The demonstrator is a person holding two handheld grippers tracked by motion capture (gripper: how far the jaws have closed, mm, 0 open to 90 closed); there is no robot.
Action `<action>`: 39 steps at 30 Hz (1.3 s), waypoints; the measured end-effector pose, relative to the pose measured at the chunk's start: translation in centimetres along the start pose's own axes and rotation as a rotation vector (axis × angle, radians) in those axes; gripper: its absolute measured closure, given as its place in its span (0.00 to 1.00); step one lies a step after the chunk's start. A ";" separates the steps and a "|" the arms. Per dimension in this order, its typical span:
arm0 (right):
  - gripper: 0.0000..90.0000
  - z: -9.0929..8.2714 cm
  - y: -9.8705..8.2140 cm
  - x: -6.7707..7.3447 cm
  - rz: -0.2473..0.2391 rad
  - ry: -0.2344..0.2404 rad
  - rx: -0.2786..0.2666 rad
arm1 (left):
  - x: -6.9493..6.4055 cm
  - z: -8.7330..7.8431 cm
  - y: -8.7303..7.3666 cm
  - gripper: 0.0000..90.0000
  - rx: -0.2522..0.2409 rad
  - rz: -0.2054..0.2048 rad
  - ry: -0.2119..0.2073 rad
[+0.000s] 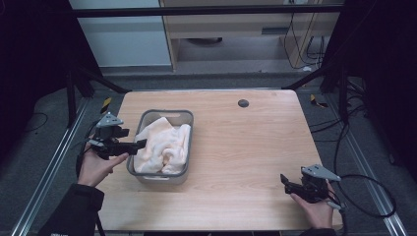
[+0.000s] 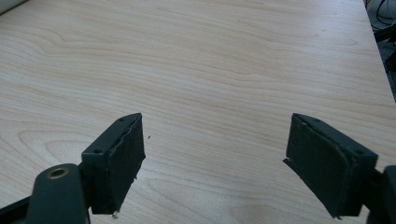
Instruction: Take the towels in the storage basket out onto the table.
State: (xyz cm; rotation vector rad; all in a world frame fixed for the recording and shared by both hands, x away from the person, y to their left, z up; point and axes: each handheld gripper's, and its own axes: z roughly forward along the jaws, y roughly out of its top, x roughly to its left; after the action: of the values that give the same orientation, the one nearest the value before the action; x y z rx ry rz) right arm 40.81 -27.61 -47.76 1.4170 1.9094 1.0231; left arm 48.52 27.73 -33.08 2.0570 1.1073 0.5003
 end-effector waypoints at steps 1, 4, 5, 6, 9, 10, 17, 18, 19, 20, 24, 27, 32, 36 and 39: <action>0.21 0.0 0.0 0.0 -0.004 0.000 0.000 | 0.0 0.3 0.4 0.25 0.023 0.011 0.000; 0.21 0.1 0.0 -0.1 -0.007 -0.002 0.002 | -0.1 0.6 0.6 0.25 0.038 0.020 -0.008; 0.21 0.1 0.0 -0.1 -0.011 -0.001 0.002 | -0.2 0.8 0.8 0.24 0.047 0.023 -0.015; 0.21 0.1 0.0 0.0 -0.010 -0.001 0.003 | -0.4 1.1 1.0 0.24 0.061 0.031 -0.019; 0.21 0.1 0.0 -0.1 -0.013 0.001 0.005 | -0.7 1.6 1.2 0.23 0.085 0.048 -0.028; 0.21 0.1 0.0 -0.1 -0.013 0.001 0.005 | -0.7 1.6 1.2 0.23 0.085 0.048 -0.028; 0.20 0.2 0.0 0.0 -0.010 0.008 0.014 | -1.4 3.1 1.7 0.22 0.133 0.077 -0.041; 0.20 0.2 0.0 0.0 -0.012 0.008 0.015 | -1.4 3.4 1.7 0.22 0.139 0.077 -0.043; 0.20 0.3 0.0 0.0 -0.016 0.006 0.015 | -1.5 3.6 1.7 0.22 0.142 0.077 -0.046; 0.20 0.3 0.0 0.0 -0.016 0.006 0.015 | -1.5 3.6 1.7 0.22 0.142 0.077 -0.046; 0.20 0.3 -0.1 0.0 -0.016 0.009 0.018 | -2.0 4.7 1.8 0.21 0.170 0.091 -0.049; 0.20 0.3 -0.1 0.0 -0.018 0.010 0.020 | -2.2 5.4 1.8 0.21 0.203 0.110 -0.039; 0.20 0.3 -0.1 0.0 -0.019 0.012 0.023 | -2.4 5.9 1.8 0.21 0.222 0.125 -0.039; 0.21 0.4 -0.1 0.1 -0.018 0.013 0.025 | -2.4 6.4 1.8 0.21 0.229 0.120 -0.038; 0.21 0.4 -0.1 0.1 -0.017 0.012 0.027 | -2.4 7.0 1.6 0.21 0.241 0.121 -0.037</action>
State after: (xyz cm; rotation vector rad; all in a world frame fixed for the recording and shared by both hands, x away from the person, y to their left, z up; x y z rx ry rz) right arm 41.04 -27.44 -48.01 1.4100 1.9470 1.0035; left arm 52.48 22.14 -36.42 2.3439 1.0693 0.4010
